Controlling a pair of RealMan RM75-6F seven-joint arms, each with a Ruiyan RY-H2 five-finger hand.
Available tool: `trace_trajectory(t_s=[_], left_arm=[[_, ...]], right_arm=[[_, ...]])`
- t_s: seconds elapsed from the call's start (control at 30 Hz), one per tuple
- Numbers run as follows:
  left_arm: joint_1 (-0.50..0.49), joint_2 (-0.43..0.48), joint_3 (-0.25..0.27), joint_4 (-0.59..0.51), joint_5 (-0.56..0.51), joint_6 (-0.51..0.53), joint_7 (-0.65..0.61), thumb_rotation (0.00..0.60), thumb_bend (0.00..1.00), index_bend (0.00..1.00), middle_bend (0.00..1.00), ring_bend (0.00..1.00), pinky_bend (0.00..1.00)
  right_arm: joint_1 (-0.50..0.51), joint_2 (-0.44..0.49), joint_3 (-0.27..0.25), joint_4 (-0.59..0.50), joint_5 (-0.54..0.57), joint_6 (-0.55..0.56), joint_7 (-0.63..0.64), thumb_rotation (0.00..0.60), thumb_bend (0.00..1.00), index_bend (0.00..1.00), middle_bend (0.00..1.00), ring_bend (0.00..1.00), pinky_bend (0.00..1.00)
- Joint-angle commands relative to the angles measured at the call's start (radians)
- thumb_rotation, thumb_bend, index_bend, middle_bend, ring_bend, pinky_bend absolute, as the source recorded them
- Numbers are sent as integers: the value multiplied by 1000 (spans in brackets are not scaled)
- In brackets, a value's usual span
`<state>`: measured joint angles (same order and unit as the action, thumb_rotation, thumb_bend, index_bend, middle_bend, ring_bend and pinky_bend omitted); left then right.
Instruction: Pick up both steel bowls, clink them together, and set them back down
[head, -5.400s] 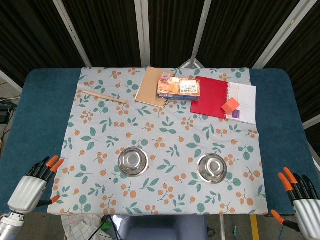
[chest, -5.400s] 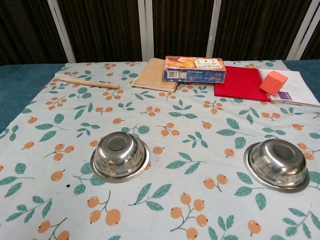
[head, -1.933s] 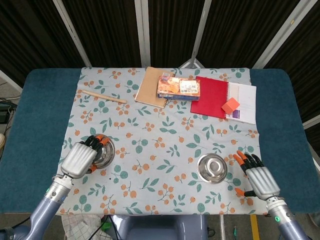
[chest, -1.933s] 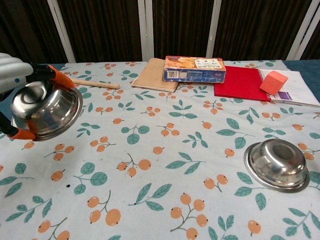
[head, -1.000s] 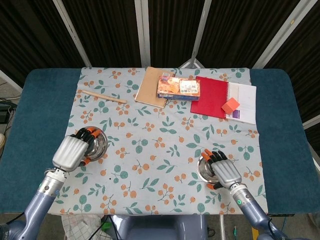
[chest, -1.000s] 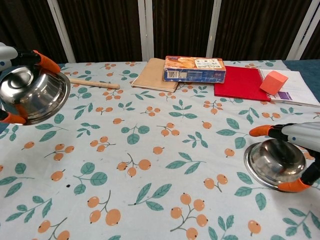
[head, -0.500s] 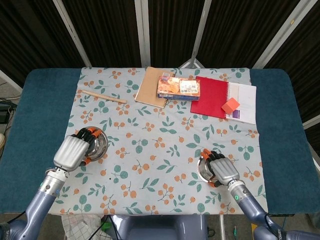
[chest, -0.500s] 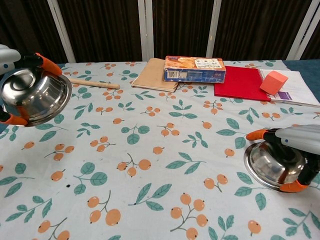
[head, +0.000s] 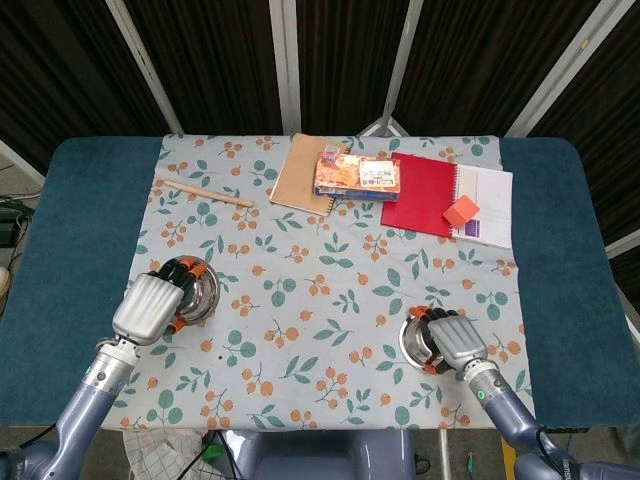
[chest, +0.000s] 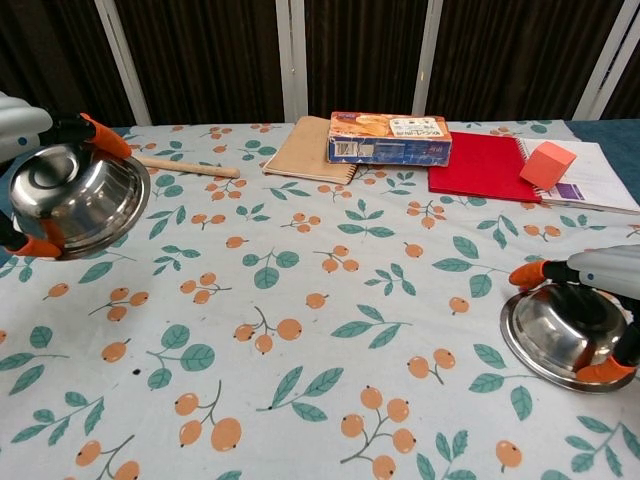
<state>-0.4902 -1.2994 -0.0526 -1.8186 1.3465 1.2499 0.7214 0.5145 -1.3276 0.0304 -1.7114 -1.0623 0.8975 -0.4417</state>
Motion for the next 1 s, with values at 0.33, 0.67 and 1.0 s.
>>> trace_trajectory(t_s=[0.33,0.67,1.0], left_arm=[[1,-5,-3,3,-5,-3,3,600,262,361,487,402,629],[0,-9,-1,11,11,-5,-17,600,262,365,489,402,629],[-6,-87,0,188,264,108,-317,600,261,378,493,402,629]], right_arm=[[4,-12,-12,15,5,26,6,600,245,505,500,530,721],[-23,-29,-6,14,-44,118,21,600,273,724,658,673,842],[-81,67,47,-37,-178,204,337,600,282,735,660,674,850]])
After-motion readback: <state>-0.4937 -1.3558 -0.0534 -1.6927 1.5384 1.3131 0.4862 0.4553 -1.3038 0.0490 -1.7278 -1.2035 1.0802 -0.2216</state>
